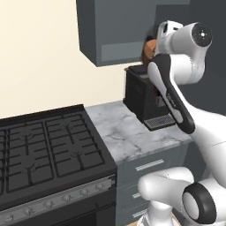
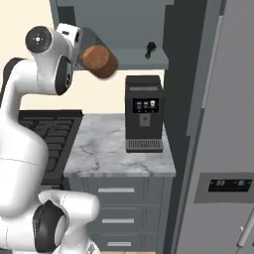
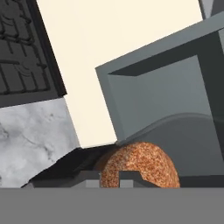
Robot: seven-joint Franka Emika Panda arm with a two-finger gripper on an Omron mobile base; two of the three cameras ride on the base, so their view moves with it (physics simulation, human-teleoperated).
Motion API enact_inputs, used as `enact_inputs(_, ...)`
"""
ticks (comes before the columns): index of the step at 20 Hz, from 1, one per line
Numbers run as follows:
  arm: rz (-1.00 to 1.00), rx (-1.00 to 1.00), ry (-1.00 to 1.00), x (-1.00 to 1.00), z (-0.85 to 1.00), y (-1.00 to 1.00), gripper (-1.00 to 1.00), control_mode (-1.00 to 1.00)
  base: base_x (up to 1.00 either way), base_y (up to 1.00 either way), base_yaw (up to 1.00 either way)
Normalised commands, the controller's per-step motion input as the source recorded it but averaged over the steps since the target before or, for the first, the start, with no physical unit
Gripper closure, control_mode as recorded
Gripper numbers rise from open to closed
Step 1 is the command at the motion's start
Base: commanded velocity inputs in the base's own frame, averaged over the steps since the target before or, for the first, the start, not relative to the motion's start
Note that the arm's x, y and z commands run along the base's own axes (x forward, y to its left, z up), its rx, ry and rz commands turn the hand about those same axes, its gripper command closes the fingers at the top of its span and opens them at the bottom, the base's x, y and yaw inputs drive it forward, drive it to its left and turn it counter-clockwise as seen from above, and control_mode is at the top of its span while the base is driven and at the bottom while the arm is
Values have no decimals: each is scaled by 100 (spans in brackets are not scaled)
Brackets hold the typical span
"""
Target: Pick the jar and candle from the dining table and place them in the open cabinet. Close the cabinet after placing the objects.
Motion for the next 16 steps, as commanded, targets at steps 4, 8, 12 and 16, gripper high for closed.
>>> enact_inputs(4,7,9,0,42,6,0,100,-100,0,0,0)
enact_inputs(8,14,11,0,41,0,0,100,-100,0,0,0)
enact_inputs(12,15,7,0,44,0,0,100,-100,0,0,0)
enact_inputs(16,13,4,0,55,0,0,100,-100,0,0,0)
